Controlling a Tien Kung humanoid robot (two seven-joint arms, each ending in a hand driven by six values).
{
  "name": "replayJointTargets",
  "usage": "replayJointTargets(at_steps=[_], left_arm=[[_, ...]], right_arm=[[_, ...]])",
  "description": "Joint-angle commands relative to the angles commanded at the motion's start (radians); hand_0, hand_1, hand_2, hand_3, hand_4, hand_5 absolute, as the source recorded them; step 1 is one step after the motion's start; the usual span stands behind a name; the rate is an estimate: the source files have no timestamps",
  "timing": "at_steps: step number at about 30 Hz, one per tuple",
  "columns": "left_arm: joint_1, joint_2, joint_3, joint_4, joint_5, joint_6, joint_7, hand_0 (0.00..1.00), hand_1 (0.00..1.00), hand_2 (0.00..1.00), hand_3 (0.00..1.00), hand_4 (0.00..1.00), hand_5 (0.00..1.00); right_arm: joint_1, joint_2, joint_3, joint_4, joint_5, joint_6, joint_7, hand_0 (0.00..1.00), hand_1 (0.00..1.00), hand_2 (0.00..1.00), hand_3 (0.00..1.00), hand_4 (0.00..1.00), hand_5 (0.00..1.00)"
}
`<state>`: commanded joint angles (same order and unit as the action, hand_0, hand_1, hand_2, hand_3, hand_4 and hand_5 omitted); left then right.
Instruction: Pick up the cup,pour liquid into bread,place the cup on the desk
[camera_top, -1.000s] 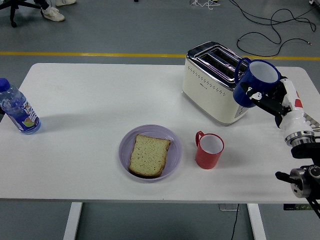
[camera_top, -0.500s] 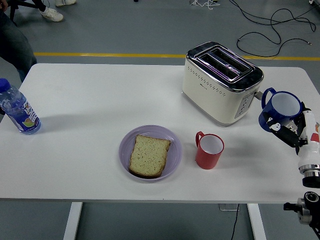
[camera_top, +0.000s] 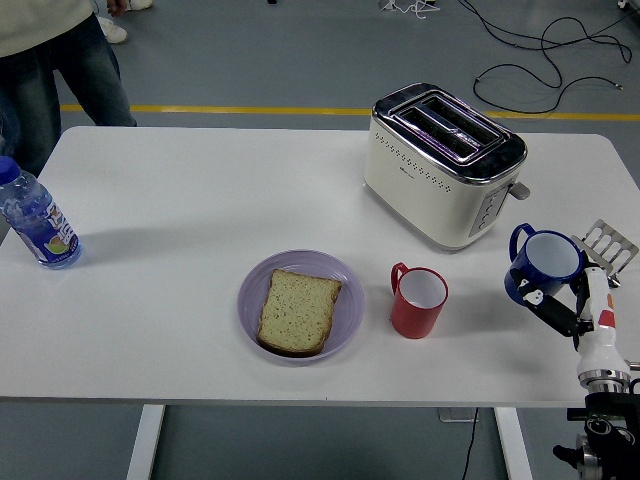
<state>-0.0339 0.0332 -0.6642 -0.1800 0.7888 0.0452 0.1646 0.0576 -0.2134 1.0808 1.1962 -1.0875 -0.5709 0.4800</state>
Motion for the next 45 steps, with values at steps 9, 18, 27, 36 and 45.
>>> replayJointTargets(at_steps=[9,18,27,36,45], left_arm=[[-0.001,-0.003,0.002,0.000,0.001,0.000,0.001,0.659,0.703,0.724,0.621,0.373,0.936],[-0.005,-0.002,0.004,0.000,0.003,0.000,0.003,0.658,0.703,0.724,0.621,0.372,0.941],[-0.005,-0.003,0.007,0.000,0.002,0.000,0.004,0.658,0.702,0.724,0.621,0.370,0.938],[-0.005,-0.008,0.005,0.000,0.006,-0.001,0.006,0.658,0.701,0.724,0.620,0.369,0.936],[-0.004,-0.009,0.008,0.000,0.005,-0.001,0.006,0.658,0.701,0.724,0.620,0.369,0.935]], right_arm=[[0.015,0.023,-0.049,-0.101,0.019,0.003,0.055,0.423,0.356,0.506,0.557,0.523,0.002],[0.026,0.026,-0.072,-0.152,0.027,0.017,0.058,0.425,0.358,0.505,0.556,0.527,0.002],[0.031,0.031,-0.085,-0.180,0.032,0.020,0.055,0.426,0.360,0.506,0.556,0.533,0.002],[0.039,0.041,-0.089,-0.214,0.024,0.024,0.057,0.439,0.369,0.513,0.556,0.538,0.002],[0.040,0.042,-0.082,-0.232,0.012,0.030,0.047,0.442,0.386,0.541,0.557,0.534,0.002]])
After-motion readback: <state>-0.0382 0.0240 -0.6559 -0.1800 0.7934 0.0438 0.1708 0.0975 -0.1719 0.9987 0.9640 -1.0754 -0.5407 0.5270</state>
